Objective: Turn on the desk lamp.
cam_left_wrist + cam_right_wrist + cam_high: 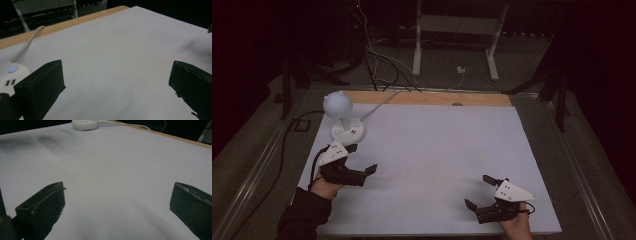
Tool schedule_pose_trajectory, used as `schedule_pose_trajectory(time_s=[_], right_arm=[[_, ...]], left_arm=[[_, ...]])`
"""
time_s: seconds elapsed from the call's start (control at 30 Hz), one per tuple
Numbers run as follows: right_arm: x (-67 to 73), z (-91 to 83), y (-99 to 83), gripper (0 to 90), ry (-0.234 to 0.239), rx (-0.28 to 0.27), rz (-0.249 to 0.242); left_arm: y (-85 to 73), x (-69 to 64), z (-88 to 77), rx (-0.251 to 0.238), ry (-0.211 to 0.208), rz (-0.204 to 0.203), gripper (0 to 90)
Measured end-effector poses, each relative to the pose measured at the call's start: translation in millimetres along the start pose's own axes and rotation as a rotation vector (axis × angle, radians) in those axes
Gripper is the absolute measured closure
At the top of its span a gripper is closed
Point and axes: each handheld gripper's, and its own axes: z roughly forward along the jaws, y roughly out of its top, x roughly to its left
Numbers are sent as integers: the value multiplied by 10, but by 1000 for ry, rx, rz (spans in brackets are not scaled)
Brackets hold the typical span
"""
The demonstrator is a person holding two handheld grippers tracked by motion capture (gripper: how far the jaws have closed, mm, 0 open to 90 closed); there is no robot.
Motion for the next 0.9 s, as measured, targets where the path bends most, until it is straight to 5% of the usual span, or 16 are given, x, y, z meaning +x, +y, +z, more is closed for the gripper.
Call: schedule_pose_trajectory(time_s=[0.47,0.73,0.9], right_arm=[[-10,0,-2,0,7,0,7],[-13,-1,-6,0,9,-1,11],[-14,1,-5,0,10,-2,11]], left_arm=[[35,219,80,-11,110,-72,6],[43,292,149,1,168,-77,6],[32,380,191,-19,210,-128,6]])
